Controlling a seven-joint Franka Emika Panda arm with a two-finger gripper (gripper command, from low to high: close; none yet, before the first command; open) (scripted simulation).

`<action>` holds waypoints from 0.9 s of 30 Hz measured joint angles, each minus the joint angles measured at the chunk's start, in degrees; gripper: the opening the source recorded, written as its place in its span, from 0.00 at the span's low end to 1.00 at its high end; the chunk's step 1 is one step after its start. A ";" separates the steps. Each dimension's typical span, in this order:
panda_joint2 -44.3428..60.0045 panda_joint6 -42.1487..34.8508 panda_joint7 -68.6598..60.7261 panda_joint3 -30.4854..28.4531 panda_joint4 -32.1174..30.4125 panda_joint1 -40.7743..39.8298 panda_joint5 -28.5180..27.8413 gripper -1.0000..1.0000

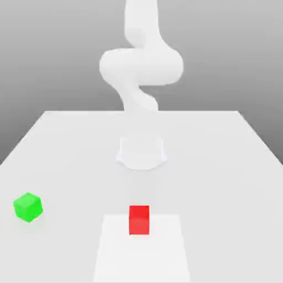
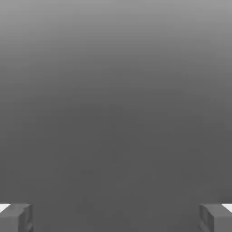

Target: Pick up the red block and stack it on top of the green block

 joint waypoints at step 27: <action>52.98 39.86 -1.58 -0.27 -28.21 -0.41 0.25 0.00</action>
